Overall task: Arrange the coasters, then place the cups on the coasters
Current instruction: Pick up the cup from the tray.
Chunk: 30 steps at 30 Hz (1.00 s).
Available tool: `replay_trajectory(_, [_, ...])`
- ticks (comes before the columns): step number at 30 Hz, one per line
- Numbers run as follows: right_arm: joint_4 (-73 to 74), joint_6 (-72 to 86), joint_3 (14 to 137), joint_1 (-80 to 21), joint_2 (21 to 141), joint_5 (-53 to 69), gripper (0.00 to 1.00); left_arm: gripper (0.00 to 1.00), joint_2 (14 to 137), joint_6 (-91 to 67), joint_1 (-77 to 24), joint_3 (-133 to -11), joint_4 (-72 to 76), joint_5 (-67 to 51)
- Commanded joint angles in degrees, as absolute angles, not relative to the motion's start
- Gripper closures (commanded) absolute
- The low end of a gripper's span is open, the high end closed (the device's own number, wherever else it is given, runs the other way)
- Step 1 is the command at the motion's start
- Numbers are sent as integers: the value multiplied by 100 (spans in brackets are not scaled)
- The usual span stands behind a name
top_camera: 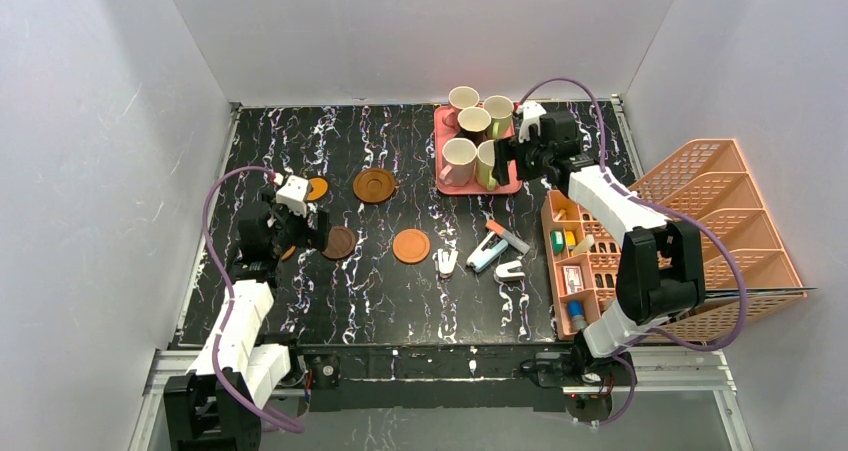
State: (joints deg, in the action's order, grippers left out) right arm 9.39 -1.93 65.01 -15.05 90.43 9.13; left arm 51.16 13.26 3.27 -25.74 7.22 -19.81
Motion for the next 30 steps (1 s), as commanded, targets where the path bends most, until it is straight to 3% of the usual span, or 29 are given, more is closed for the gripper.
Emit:
replay_trajectory(1, [1281,-443,7396,-1534,9174,988,2,2,5104,1388,356,-2514,782,-2004])
replay_trajectory(30, [760,-372,6910,-1696,9633,526,2,2,5097,1415,360,-2484,829,-1930])
